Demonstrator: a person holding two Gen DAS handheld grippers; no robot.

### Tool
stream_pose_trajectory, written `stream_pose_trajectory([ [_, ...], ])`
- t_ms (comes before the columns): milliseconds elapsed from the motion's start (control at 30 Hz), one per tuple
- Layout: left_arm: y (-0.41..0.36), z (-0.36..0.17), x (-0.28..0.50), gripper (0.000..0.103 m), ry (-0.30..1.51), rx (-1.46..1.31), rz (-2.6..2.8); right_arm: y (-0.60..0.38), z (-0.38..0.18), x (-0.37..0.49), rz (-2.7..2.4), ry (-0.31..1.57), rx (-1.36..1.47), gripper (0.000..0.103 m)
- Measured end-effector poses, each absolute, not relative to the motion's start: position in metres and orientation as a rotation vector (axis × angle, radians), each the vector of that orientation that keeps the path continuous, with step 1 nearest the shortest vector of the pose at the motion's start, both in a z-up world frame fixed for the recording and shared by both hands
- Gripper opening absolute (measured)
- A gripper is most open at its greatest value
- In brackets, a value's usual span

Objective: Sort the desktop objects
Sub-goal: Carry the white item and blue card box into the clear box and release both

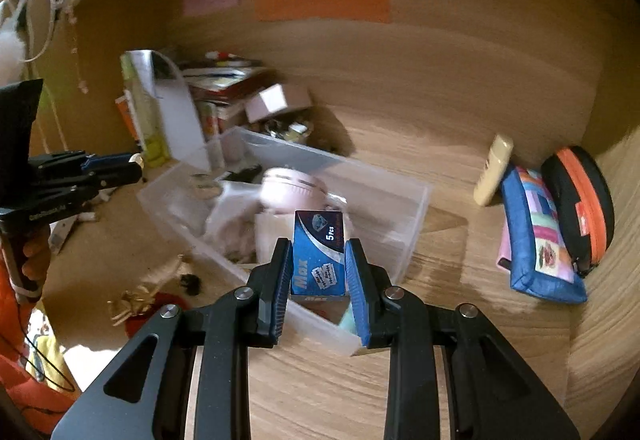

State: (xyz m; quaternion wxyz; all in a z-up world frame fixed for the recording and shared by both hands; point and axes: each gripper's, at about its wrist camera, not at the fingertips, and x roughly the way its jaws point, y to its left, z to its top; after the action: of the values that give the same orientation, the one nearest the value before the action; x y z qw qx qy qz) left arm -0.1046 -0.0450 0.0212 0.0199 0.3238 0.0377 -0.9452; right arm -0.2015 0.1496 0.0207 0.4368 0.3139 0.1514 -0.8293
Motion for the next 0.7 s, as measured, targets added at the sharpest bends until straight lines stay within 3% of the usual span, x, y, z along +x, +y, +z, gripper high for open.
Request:
stream_pose_trajectory([
  [700, -0.02, -0.015, -0.159, 0.024, 0.121, 1.194, -2.978, 0.137, -0.008, -0.228, -2.116, 0.44, 0.848, 0.025],
])
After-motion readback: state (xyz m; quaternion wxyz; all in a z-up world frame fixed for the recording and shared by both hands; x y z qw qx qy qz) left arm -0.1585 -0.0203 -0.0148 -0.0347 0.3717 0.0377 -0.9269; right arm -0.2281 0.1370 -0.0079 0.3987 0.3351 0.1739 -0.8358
